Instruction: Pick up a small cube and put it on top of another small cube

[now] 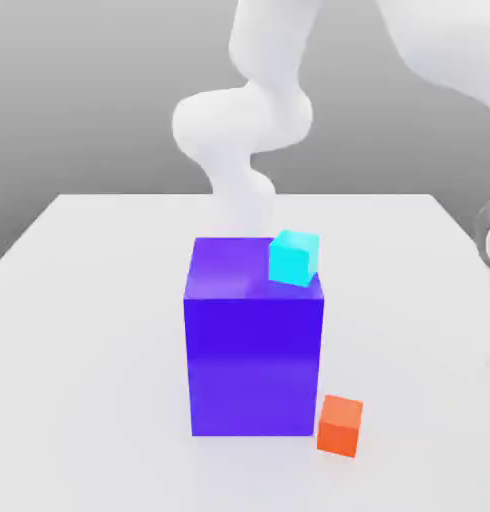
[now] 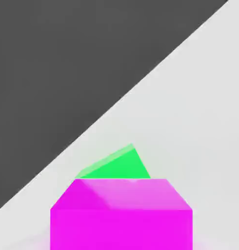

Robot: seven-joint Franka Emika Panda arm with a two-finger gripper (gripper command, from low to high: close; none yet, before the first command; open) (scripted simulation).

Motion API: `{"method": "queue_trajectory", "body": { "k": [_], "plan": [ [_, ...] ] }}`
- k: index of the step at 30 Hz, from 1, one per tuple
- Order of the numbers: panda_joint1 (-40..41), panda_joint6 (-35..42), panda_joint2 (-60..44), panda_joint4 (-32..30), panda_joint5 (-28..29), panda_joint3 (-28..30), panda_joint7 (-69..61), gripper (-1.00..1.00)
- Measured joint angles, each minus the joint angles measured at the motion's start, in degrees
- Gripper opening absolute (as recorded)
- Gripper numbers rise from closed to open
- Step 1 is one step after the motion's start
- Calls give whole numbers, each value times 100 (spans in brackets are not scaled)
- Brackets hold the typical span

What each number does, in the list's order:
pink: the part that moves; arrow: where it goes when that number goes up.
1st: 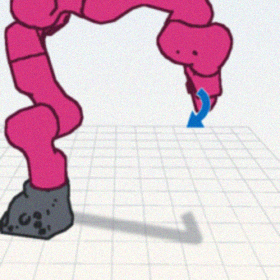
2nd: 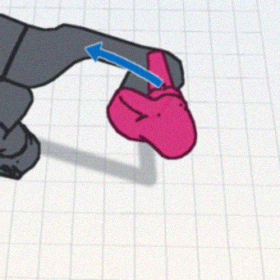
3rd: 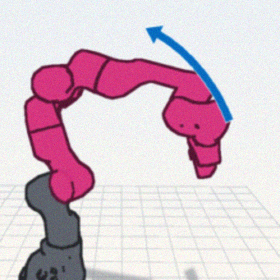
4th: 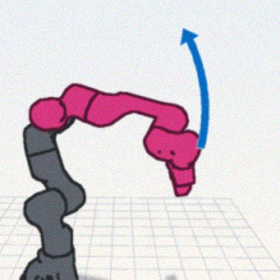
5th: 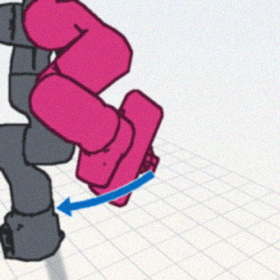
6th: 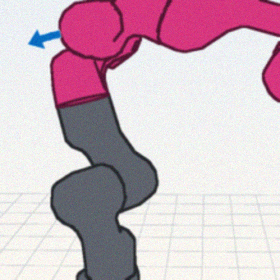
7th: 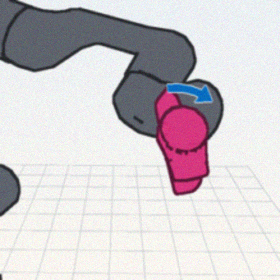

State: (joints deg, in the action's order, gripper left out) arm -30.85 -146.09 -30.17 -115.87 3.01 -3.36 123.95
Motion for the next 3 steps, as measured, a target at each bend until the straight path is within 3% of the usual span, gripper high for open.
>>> {"method": "queue_trajectory", "body": {
  "k": [3],
  "plan": [
    [0, 0, 0, 0, 0, 0, 0, 100]
  ]
}}
